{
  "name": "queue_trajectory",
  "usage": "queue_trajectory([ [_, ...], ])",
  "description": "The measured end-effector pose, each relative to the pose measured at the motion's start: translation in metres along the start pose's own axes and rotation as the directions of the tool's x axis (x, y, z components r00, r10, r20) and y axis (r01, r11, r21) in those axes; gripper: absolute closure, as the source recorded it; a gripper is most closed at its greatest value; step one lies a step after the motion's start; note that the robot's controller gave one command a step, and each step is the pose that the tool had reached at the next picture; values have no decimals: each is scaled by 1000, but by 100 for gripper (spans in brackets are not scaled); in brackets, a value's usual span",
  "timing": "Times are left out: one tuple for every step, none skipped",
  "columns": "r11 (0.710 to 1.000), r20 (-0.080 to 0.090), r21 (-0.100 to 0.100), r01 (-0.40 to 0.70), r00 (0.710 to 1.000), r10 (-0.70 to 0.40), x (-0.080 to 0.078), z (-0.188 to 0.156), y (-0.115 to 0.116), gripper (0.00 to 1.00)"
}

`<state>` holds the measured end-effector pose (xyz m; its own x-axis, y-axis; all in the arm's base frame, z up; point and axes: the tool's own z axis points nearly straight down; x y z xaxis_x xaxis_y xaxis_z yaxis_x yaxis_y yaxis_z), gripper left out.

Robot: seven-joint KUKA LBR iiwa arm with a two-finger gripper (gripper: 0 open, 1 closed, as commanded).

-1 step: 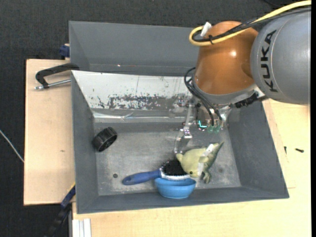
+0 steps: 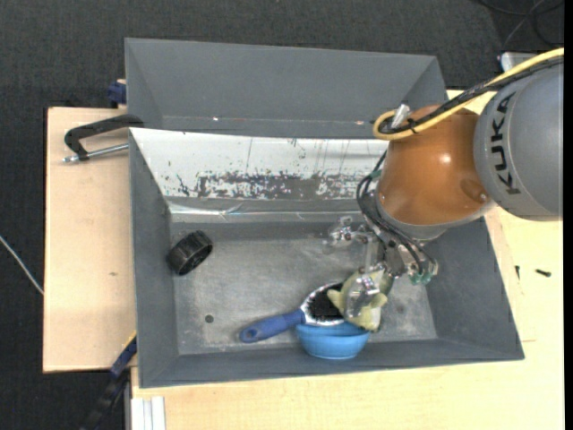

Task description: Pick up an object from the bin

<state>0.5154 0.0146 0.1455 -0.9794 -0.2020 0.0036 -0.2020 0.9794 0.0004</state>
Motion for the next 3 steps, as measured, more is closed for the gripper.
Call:
queue_trajectory([
  [993,11,0,114,993,-114,-7,74,0,0],
  [993,10,0,114,993,-114,-7,72,0,100],
  [882,12,9,471,882,-471,-5,-92,-42,100],
])
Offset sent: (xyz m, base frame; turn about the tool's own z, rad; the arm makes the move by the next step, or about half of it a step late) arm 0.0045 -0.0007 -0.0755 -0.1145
